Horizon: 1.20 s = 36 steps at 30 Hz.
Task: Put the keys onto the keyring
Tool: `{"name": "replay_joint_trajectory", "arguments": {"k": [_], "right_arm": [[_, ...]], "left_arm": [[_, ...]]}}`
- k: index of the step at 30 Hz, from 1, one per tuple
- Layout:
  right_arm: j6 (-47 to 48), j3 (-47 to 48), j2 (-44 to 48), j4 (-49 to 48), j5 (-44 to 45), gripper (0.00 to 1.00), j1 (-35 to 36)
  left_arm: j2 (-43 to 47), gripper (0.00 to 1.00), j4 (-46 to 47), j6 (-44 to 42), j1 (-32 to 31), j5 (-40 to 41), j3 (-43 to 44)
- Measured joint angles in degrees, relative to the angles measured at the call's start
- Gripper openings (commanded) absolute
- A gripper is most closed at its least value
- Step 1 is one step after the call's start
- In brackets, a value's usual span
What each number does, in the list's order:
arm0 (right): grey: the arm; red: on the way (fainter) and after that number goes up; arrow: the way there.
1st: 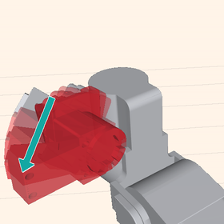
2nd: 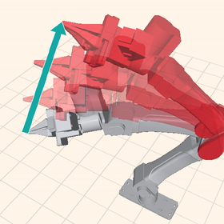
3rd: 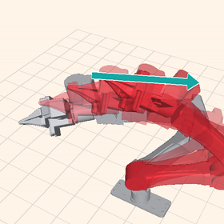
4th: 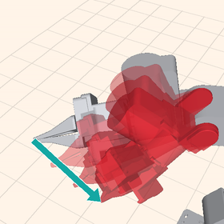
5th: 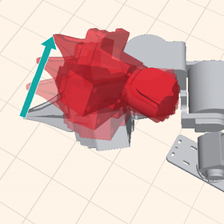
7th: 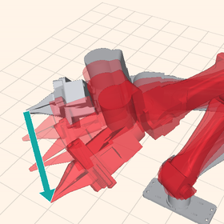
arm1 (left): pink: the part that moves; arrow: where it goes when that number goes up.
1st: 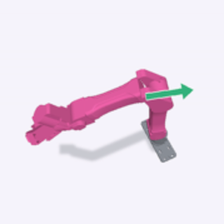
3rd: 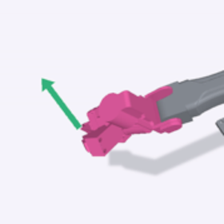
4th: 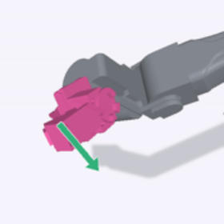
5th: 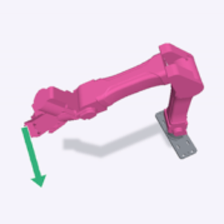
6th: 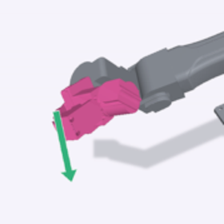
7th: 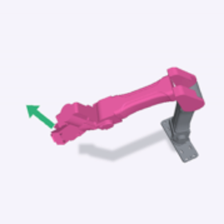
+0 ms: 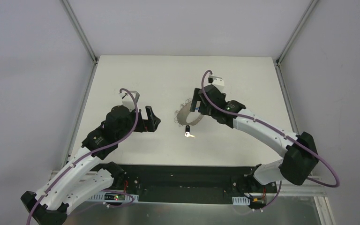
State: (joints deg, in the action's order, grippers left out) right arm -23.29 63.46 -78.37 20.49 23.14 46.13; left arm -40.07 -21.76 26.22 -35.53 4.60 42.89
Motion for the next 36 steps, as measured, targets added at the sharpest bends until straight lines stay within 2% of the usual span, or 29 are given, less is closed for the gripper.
{"name": "replay_joint_trajectory", "arguments": {"k": [2, 7, 20, 31, 36], "right_arm": [[-2.6, 1.2, -3.2, 0.1, 0.2, 0.87, -1.1], [-6.0, 2.6, -8.8, 0.1, -0.5, 0.73, -4.2], [-18.6, 2.7, -16.6, -3.2, -13.1, 0.63, -3.3], [-27.7, 0.4, -22.4, -6.1, -17.4, 0.5, -1.5], [-29.8, 0.1, -22.7, -7.2, -17.4, 0.41, -1.5]], "left_arm": [[-0.2, 1.0, 0.0, 0.0, 0.0, 0.0, 0.0], [-0.1, 1.0, 0.0, 0.0, 0.0, 0.0, 0.0], [0.3, 1.0, 0.0, 0.5, 0.0, 0.0, -0.6], [0.2, 1.0, 0.0, 0.9, 0.0, -0.1, -0.7], [0.2, 1.0, 0.0, 1.3, 0.0, -0.7, -0.7]]}}
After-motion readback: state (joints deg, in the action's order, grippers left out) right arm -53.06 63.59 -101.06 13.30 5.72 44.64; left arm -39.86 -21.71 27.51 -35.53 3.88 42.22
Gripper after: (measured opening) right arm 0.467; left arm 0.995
